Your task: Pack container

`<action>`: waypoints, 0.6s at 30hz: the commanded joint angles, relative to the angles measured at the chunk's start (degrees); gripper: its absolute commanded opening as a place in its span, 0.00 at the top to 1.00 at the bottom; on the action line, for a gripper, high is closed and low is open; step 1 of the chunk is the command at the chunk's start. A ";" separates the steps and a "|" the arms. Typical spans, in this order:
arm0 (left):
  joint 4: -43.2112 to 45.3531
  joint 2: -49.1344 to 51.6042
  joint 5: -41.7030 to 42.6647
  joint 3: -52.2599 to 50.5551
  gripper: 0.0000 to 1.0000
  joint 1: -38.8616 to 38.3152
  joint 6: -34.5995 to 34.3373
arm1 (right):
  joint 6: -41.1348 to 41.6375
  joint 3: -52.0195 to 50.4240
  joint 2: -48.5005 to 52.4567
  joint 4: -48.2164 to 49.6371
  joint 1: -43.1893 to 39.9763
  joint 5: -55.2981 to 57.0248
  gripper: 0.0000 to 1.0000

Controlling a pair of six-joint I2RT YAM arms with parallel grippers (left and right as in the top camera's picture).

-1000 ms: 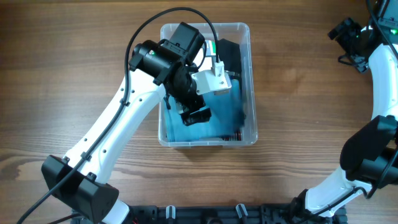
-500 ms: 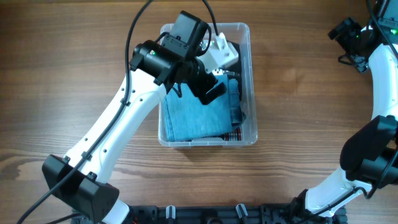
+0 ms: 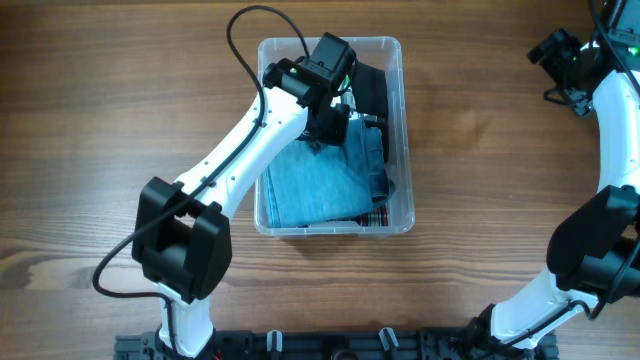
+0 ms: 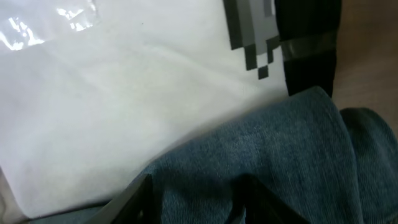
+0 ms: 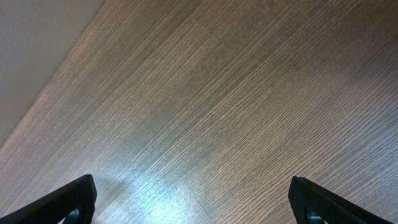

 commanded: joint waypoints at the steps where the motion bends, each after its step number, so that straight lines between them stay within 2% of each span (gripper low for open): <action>1: -0.20 2.54 -2.54 0.24 0.52 0.15 -4.61 | 0.79 0.11 0.42 0.02 0.24 -0.31 0.00; 5: 2.43 0.81 -2.75 1.33 0.50 0.09 -3.17 | 0.76 0.11 0.42 0.04 0.24 -0.31 0.00; 8: 4.44 -4.04 -5.20 1.81 0.51 0.11 -3.23 | 0.79 0.11 0.42 0.02 0.24 -0.31 0.00; 10: 5.73 -7.58 -8.07 1.81 0.56 0.11 -4.76 | 0.79 0.11 0.42 0.02 0.24 -0.31 0.00; 13: 4.42 -11.37 -9.38 1.81 0.77 0.11 -9.18 | 0.81 0.11 0.42 0.02 0.24 -0.31 0.00; 14: 2.95 -12.00 -9.35 1.81 0.78 0.11 -9.81 | 0.79 0.11 0.42 0.02 0.24 -0.31 0.00; 15: 0.68 -12.35 -9.40 1.81 0.84 0.11 -10.71 | 0.79 0.11 0.42 0.02 0.24 -0.31 0.00; 18: -5.07 -12.09 -9.35 1.42 0.87 0.11 -14.78 | 0.81 0.11 0.42 0.02 0.24 -0.31 0.00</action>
